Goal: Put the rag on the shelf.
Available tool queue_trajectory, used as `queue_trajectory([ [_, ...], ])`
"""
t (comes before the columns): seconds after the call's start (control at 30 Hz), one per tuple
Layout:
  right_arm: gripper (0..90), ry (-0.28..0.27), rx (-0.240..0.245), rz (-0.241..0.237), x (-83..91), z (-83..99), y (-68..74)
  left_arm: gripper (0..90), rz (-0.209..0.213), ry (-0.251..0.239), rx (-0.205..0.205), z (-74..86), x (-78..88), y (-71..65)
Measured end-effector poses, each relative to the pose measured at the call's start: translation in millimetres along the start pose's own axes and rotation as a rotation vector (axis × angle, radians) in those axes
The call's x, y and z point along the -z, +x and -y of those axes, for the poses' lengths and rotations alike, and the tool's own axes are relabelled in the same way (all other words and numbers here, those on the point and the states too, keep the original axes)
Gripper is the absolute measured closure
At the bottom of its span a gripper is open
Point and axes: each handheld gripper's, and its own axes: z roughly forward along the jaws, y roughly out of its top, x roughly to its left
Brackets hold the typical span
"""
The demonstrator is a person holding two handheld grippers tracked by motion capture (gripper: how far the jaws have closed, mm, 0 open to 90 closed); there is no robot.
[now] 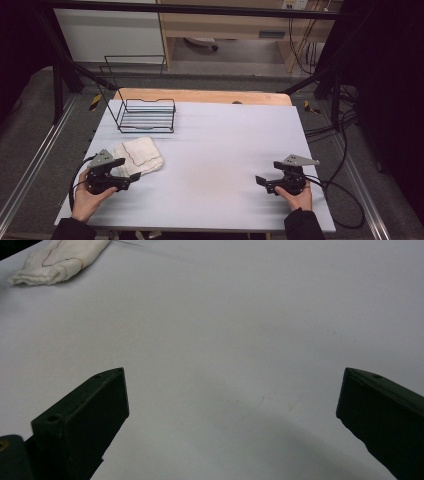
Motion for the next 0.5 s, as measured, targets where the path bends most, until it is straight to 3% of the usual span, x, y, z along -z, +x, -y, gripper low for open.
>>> queue_trajectory([
  [0.3,1.1,0.008,0.005,0.005,-0.5,0.2,-0.1,14.3,-0.023,0.025,-0.018,-1.3,-1.7,-3.0],
  [0.5,1.3,0.019,0.006,0.009,-0.4,0.4,0.4,23.0,-0.033,0.047,-0.019,-0.7,-1.5,-3.2],
])
